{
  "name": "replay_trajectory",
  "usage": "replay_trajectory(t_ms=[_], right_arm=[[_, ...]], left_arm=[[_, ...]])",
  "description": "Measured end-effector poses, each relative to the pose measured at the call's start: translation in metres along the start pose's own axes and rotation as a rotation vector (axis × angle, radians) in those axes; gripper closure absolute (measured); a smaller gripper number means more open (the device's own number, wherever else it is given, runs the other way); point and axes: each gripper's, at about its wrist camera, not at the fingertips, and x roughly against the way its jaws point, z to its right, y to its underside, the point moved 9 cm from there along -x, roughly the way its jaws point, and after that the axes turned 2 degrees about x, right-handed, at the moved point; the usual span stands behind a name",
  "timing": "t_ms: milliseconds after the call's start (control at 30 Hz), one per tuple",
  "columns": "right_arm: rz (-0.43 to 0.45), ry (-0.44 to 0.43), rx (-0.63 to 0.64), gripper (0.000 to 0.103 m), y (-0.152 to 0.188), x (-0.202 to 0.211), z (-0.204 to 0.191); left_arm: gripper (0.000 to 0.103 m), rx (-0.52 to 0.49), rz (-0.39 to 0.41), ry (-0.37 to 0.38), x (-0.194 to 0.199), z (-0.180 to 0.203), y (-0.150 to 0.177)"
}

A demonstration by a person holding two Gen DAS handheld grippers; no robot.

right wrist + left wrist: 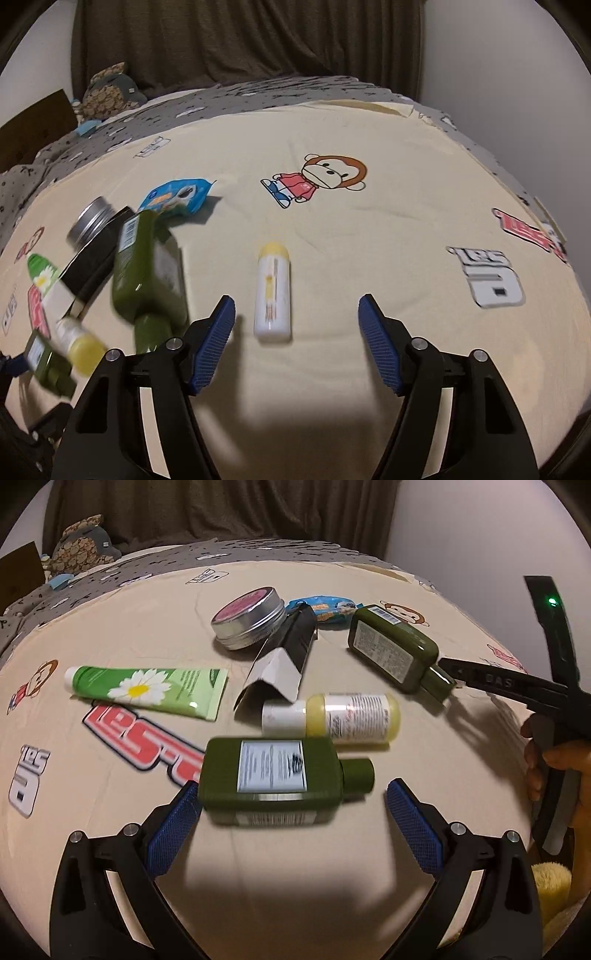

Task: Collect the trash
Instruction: 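Grasp the large green bottle with the left tool while the right tool grasps the white-yellow tube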

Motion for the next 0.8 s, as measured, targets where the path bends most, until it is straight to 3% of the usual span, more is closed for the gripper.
replay_trajectory(t_ms=[100,167,233,267,533,800], right_arm=[[-0.018,-0.009,-0.005,0.044,-0.003,-0.01,-0.003],[-0.022,-0.016,0.003,0.056,-0.003,-0.012,-0.006],[-0.028,-0.02,0.027,0.076,-0.002,-0.013,-0.011],[-0.029,-0.017,0.04,0.08,0.0,-0.012,-0.013],[-0.042,-0.019,0.048,0.082,0.019,0.012,-0.013],[-0.043,-0.088,0.073,0.082,0.063,0.058,-0.029]], left_arm=[[0.01,0.005,0.002,0.005,-0.005,-0.001,-0.006],[0.021,-0.001,0.002,-0.005,-0.008,-0.001,-0.007],[0.022,-0.009,0.007,-0.013,-0.007,-0.001,-0.007],[0.022,-0.011,0.007,-0.011,-0.007,-0.001,-0.007],[0.023,-0.023,0.012,0.0,0.015,-0.003,0.01],[0.023,-0.028,0.024,-0.01,0.05,-0.002,0.04]])
